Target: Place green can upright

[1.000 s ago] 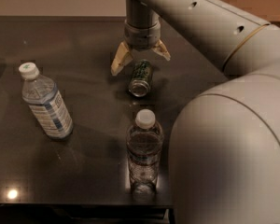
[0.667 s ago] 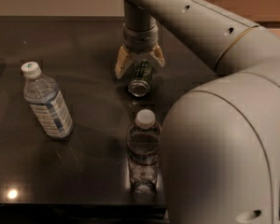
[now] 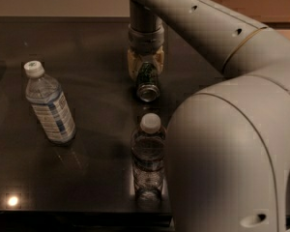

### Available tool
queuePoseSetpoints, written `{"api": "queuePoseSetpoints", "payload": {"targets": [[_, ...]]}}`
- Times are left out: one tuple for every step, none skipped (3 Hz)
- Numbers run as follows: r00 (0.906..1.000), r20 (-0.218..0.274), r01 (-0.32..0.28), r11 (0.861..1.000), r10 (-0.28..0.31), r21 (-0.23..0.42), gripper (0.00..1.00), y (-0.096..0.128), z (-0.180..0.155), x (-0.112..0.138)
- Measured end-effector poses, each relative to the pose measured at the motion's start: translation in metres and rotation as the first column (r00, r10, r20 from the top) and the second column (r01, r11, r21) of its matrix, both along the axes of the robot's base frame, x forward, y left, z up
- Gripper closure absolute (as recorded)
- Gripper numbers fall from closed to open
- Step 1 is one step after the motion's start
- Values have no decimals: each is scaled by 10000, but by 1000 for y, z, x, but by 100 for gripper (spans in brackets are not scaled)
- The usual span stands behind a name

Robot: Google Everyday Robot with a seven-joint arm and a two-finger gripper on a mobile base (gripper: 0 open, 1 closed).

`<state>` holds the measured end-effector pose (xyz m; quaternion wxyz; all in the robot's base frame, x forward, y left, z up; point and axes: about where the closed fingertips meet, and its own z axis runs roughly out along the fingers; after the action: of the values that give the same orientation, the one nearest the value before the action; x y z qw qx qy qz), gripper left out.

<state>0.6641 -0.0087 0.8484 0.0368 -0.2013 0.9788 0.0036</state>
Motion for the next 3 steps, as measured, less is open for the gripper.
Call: {"api": "queuePoseSetpoints", "payload": {"targets": [[9964, 420, -750, 9962, 731, 445, 88, 0, 18, 0], [9700, 1414, -2125, 9724, 1980, 965, 100, -1, 43, -3], [9012, 2915, -3751, 9142, 3208, 1535, 100, -2, 70, -8]]}}
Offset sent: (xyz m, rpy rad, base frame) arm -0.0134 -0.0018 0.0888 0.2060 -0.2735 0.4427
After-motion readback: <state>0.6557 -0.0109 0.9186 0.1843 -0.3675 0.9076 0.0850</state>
